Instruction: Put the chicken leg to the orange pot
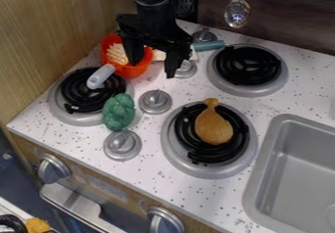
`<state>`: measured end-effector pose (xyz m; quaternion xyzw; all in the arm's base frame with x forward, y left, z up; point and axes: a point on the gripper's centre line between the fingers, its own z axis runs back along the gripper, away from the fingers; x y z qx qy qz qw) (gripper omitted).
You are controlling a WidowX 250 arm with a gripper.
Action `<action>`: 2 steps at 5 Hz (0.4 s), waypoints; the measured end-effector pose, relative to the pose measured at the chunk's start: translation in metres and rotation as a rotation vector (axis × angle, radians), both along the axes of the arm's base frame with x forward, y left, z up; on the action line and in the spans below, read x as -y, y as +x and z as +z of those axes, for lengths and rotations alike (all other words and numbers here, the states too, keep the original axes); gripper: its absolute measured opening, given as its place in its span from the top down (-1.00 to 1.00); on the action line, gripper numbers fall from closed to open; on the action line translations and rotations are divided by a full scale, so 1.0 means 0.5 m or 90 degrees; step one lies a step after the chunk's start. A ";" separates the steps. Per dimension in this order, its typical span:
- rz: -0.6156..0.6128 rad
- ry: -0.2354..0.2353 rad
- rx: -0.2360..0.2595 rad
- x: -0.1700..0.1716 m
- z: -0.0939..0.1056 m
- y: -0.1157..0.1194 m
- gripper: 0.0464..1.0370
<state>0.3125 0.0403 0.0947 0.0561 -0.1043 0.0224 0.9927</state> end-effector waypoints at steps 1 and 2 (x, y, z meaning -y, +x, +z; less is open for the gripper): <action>0.003 -0.002 -0.018 0.001 -0.016 -0.003 -0.93; 0.028 -0.009 -0.056 0.040 -0.021 -0.011 -0.93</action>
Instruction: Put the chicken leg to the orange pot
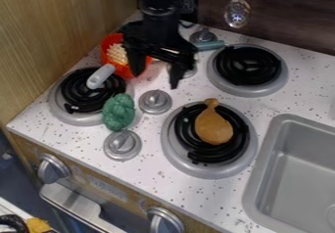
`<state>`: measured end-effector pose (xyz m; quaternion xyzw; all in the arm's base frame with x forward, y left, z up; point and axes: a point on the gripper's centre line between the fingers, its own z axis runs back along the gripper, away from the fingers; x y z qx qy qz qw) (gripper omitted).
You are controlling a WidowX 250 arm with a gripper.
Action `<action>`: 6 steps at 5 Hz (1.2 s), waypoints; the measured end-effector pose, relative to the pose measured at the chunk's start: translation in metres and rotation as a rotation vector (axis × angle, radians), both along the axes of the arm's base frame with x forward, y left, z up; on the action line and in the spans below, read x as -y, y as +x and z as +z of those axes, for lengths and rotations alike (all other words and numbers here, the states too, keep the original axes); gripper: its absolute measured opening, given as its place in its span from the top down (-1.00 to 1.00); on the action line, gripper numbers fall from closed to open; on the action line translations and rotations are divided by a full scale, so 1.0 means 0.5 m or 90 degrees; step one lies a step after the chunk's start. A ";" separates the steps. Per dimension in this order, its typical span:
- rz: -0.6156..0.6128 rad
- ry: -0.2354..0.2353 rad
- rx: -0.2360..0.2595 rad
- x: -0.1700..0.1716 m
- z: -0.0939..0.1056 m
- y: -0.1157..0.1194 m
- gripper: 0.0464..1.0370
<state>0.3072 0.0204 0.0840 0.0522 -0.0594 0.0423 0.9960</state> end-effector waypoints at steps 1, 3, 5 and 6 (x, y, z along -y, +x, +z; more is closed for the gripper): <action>0.021 -0.009 -0.027 0.032 0.007 0.002 -0.93; 0.060 -0.061 -0.029 0.144 0.006 0.007 -0.93; 0.122 -0.062 -0.079 0.204 -0.040 -0.011 -0.93; 0.152 -0.040 -0.071 0.195 -0.040 -0.010 -0.93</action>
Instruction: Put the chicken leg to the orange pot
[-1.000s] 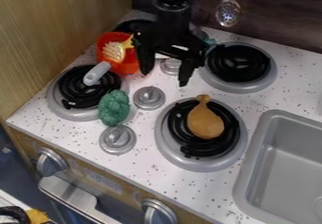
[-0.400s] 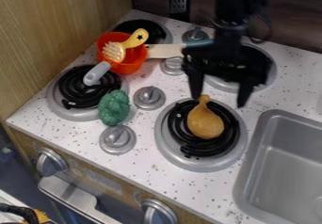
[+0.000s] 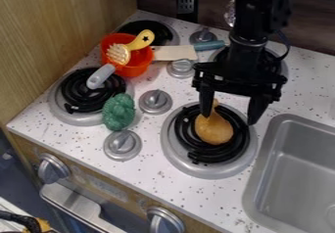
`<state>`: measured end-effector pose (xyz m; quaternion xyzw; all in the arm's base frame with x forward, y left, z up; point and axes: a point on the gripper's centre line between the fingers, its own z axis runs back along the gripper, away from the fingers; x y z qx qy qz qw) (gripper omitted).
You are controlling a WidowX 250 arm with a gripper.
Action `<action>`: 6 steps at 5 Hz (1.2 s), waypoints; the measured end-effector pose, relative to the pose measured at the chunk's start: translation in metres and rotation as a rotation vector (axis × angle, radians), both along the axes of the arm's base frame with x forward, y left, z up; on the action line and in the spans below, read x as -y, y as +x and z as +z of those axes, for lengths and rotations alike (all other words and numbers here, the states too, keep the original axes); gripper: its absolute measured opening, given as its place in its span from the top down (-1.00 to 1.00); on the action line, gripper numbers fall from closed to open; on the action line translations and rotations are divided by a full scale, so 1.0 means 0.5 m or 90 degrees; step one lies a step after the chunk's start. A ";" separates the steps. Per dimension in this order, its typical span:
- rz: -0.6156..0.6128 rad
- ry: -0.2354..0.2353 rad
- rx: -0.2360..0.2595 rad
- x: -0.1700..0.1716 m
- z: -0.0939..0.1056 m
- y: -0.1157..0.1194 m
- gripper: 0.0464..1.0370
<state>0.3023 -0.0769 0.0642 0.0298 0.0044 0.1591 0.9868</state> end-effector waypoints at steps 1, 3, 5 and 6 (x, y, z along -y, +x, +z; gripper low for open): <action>0.016 0.009 -0.013 0.004 0.000 -0.009 -0.93; 0.009 0.021 0.007 0.021 -0.004 -0.009 -0.93; 0.002 0.032 0.023 0.015 -0.028 -0.002 -0.93; -0.009 0.049 0.018 0.009 -0.039 0.000 -0.93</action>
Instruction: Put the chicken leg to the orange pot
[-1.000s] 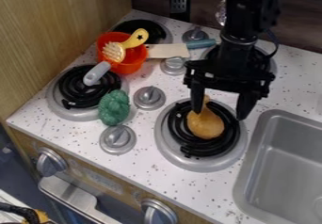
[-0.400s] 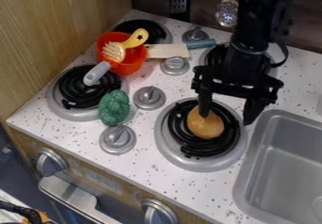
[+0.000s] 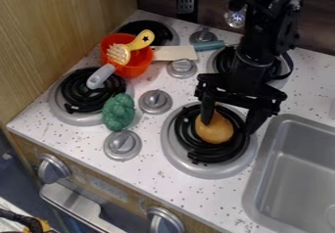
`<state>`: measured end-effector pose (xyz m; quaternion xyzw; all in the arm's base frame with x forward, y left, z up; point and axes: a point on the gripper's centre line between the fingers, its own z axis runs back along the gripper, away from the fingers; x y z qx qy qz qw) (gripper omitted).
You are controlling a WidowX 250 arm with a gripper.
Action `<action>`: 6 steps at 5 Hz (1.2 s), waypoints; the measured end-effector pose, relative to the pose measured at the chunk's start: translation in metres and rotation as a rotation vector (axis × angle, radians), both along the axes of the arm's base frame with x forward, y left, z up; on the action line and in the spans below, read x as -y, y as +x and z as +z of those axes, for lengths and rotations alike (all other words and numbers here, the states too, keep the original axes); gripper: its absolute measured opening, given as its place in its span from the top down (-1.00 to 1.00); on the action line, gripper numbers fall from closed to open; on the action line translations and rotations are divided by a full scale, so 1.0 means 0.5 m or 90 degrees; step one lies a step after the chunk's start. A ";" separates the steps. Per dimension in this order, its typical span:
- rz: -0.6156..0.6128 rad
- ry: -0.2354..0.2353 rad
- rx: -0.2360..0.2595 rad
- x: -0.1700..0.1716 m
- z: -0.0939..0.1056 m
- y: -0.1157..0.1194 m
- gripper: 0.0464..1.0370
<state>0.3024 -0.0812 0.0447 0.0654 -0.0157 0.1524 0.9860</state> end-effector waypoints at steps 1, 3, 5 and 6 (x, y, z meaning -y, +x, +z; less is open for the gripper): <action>0.007 0.016 -0.010 -0.005 -0.016 -0.001 -0.93; 0.002 0.009 -0.001 -0.006 -0.030 0.000 -0.93; -0.007 -0.006 0.007 -0.018 -0.050 0.010 -0.93; 0.011 -0.012 -0.001 -0.023 -0.050 0.012 -0.84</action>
